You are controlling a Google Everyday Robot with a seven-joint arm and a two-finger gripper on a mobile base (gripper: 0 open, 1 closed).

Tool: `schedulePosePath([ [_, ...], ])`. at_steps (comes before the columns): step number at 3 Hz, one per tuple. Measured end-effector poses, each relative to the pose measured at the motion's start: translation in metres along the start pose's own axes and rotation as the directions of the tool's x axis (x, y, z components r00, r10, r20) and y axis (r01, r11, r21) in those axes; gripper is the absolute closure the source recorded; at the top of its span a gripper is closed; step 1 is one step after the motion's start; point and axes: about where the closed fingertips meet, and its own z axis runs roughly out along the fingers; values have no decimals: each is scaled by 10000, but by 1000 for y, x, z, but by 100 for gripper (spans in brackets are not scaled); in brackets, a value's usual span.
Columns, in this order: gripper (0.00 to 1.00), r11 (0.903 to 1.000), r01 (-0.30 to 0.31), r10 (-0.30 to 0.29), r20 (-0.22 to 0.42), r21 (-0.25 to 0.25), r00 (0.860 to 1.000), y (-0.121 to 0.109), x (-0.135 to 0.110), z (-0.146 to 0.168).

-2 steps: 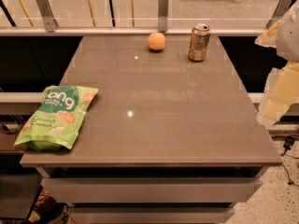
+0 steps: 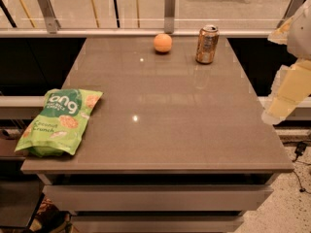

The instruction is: Move orange near green rice chip bag

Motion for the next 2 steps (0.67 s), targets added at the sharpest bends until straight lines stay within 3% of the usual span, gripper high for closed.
schedulePosePath([
  [1,0,9941,-989,962,579,445,9937,-13,-2,0],
  [2,0,9812,-1765,1654,1306,780,9775,-25,-11,4],
])
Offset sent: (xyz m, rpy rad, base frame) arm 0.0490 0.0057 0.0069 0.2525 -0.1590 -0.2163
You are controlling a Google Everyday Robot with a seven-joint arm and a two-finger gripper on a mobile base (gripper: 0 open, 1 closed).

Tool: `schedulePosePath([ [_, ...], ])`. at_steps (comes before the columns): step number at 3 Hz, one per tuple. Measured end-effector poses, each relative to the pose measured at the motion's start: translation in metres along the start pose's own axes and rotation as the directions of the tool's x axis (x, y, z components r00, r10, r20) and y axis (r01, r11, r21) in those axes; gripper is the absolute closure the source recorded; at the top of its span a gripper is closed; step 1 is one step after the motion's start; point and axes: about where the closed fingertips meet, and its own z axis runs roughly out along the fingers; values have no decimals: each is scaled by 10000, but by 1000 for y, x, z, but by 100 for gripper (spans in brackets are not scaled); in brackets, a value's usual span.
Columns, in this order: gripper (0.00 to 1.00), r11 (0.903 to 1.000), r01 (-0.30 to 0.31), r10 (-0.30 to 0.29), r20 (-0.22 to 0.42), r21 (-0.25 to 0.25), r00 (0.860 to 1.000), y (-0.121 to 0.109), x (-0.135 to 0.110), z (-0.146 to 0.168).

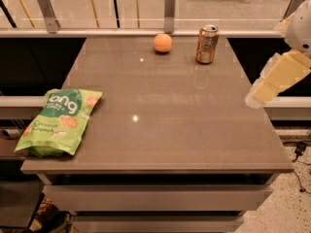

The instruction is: Move orange near green rice chip bag

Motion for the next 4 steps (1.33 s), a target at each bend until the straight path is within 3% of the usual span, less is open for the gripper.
schedulePosePath([
  [2,0,9943,-891,833,939,594,9921,-26,-29,31],
  [3,0,9879,-1371,1260,1400,722,9821,-41,-41,55],
  [4,0,9742,-2076,1866,2016,886,9615,-55,-47,82],
])
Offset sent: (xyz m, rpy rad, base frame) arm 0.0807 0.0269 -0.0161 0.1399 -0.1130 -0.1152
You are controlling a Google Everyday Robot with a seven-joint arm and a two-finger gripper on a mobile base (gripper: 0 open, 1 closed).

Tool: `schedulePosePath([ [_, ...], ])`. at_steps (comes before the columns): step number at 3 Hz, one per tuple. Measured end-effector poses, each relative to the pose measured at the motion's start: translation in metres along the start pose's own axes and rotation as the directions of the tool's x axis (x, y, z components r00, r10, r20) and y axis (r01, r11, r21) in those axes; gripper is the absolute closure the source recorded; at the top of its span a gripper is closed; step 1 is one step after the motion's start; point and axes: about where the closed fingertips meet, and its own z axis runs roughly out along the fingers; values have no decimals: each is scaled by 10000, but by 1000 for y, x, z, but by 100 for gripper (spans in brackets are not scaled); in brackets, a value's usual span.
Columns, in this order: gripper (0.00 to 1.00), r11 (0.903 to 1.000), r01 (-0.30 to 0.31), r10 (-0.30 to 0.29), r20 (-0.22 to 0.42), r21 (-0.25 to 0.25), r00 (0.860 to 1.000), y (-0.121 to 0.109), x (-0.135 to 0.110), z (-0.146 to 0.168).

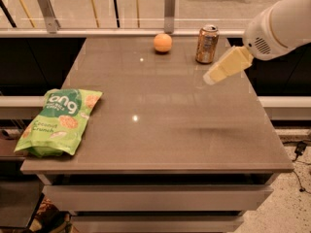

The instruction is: Move orange near green rice chip bag

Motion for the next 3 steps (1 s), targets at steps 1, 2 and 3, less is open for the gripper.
schedulePosePath([
  [1,0,9959,-657,607,788,623,9950,-16,-12,20],
  [2,0,9959,-656,606,789,624,9950,-16,-12,20],
  [3,0,9971,-507,457,840,576,9954,-19,-22,27],
])
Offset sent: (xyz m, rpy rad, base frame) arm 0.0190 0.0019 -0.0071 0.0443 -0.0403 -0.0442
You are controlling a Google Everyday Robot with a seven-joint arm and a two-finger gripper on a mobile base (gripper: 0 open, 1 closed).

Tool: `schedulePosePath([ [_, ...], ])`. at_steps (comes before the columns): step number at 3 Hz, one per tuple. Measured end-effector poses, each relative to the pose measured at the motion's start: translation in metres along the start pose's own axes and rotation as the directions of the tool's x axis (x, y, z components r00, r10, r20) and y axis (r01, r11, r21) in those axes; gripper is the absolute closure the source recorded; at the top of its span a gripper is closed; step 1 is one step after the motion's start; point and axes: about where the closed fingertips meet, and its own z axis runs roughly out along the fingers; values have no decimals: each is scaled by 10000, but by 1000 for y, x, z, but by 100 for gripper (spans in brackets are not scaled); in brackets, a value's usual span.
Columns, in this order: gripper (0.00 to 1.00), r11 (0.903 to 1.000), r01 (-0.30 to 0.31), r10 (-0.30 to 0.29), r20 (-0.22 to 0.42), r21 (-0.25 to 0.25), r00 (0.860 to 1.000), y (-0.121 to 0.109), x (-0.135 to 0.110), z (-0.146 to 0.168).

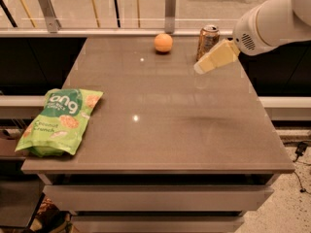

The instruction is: Move orange near green rice chip bag

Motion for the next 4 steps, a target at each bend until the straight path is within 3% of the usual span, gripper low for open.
schedulePosePath([
  [2,0,9994,131,-116,473,-307,9988,1,-24,33],
  [4,0,9949,-693,777,1178,-737,9900,6,-33,65],
])
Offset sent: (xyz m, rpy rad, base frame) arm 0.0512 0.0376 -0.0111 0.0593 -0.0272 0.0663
